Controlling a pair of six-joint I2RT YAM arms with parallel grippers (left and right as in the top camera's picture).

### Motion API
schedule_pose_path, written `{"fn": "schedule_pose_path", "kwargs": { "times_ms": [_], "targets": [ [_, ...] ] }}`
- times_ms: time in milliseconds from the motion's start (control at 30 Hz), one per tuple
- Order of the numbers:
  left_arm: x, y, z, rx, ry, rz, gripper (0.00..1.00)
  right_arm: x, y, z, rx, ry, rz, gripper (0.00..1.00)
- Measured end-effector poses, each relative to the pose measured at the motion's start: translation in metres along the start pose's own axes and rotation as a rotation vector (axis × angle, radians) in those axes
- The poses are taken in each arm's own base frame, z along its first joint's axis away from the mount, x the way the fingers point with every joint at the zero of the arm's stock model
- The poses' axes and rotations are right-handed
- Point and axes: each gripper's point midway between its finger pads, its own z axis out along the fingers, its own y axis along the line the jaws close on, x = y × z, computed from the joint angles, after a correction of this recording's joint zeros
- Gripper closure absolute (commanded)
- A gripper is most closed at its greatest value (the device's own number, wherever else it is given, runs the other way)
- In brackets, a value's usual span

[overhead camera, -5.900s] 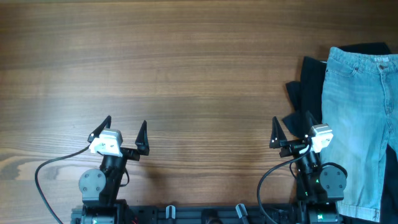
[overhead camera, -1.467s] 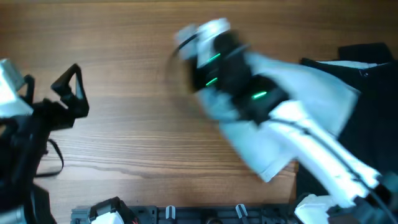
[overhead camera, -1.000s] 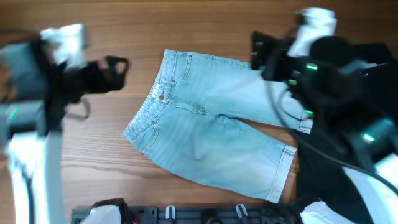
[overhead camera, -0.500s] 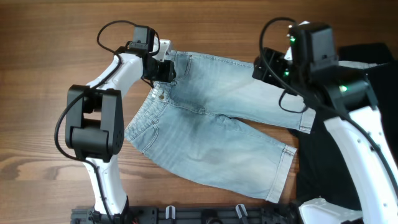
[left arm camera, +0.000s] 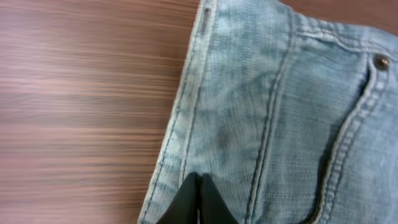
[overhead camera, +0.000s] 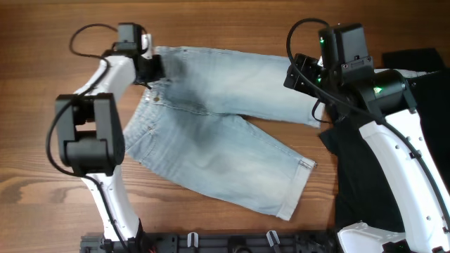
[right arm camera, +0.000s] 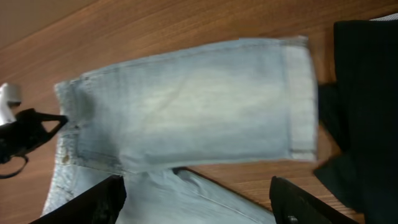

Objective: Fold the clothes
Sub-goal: 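Drag the jeans left onto the open table and release them flat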

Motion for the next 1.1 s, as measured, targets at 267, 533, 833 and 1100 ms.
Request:
{"fn": "schedule_pose_path", "kwargs": {
  "times_ms": [267, 533, 833, 1100],
  "targets": [
    [-0.008, 0.148, -0.031, -0.029, -0.022, -0.362, 0.92, 0.03, -0.017, 0.049, 0.11, 0.162, -0.012, 0.2],
    [0.008, 0.103, -0.117, -0.034, 0.0, -0.253, 0.71, 0.105, -0.039, 0.132, 0.22, 0.555, -0.102, 0.27],
    [0.037, 0.057, -0.303, -0.027, -0.218, -0.186, 0.53, 0.155, -0.048, 0.199, 0.124, 0.766, -0.327, 0.67],
    [0.092, 0.076, -0.318, -0.176, -0.077, -0.223, 0.55, 0.104, -0.042, 0.233, 0.051, 0.543, -0.269, 0.89]
  ]
}}
